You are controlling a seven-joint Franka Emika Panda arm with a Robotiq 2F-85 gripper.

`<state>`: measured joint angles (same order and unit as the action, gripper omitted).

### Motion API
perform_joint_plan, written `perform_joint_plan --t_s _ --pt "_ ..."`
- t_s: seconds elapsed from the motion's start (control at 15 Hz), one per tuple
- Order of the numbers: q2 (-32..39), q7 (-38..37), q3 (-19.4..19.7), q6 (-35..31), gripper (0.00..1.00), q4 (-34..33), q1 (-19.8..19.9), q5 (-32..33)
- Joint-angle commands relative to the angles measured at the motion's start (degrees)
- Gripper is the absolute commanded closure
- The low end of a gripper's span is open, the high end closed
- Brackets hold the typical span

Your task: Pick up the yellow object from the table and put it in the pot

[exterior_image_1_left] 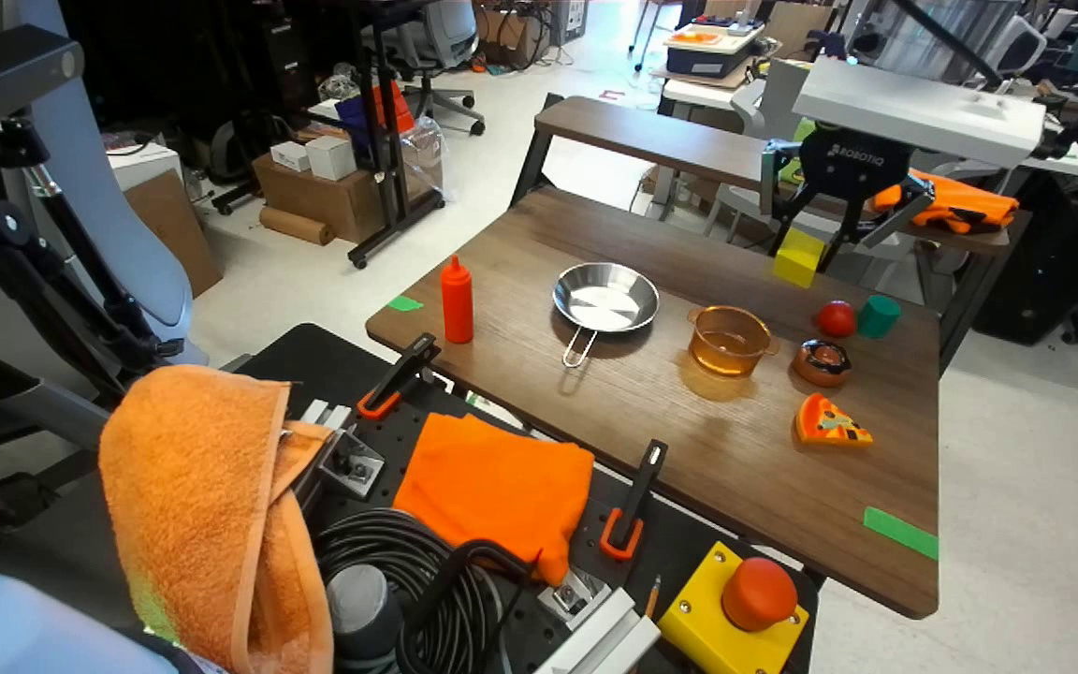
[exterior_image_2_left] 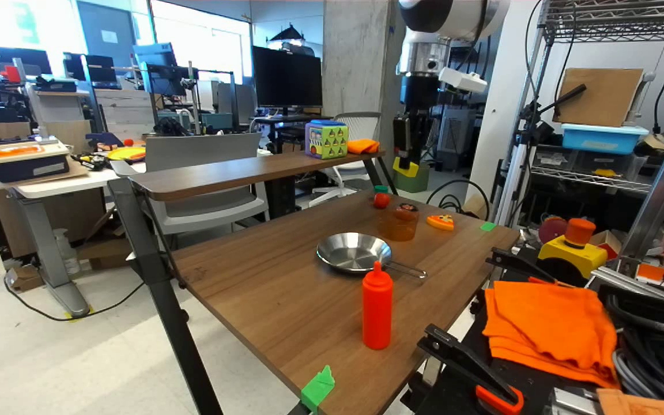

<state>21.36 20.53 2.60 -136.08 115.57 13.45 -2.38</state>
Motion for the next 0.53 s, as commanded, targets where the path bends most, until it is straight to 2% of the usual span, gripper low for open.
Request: perform_joint_plan --t_s 0.0,0.47 --pt "2.74 -1.32 1.27 5.03 0.80 -5.03 -1.44 3.09" --pt "-0.47 -10.75 5.03 -2.04 0.80 1.49 -6.92 18.87"
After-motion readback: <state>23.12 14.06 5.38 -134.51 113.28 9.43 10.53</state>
